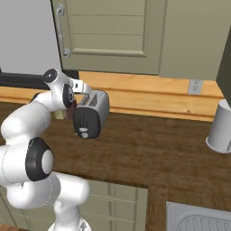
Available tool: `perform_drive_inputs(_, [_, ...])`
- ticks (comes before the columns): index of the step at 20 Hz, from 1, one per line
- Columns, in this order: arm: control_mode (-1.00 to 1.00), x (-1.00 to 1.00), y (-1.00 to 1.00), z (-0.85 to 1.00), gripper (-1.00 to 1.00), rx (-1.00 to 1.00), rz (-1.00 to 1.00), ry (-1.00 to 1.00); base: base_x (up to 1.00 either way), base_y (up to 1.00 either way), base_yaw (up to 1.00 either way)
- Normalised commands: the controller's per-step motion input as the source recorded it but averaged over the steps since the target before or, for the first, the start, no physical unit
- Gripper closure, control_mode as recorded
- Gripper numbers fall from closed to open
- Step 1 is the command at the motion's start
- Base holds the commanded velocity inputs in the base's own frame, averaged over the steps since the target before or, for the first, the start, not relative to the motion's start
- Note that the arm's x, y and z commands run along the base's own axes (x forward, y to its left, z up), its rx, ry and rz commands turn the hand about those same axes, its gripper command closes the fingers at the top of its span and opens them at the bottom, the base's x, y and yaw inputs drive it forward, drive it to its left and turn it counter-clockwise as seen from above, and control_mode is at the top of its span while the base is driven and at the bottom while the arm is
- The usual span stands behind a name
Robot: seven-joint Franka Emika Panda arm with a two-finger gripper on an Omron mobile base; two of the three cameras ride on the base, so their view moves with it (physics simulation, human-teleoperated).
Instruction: Start the toaster. Once the lever pops up, take the bread to the plate on the dining counter.
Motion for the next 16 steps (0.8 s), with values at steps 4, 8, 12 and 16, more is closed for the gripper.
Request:
perform_drive_inputs(4, [-1.00, 0.00, 0.00, 0.00, -1.00, 0.00, 0.00, 0.00, 0.00, 0.00, 0.00])
perform_drive_inputs(8, [-1.00, 0.00, 0.00, 0.00, -1.00, 0.00, 0.00, 0.00, 0.00, 0.00, 0.00])
perform_drive_inputs(12, [-1.00, 0.00, 0.00, 0.00, -1.00, 0.00, 0.00, 0.00, 0.00, 0.00, 0.00])
perform_drive_inputs(16, [-1.00, 0.00, 0.00, 0.00, -1.00, 0.00, 0.00, 0.00, 0.00, 0.00, 0.00])
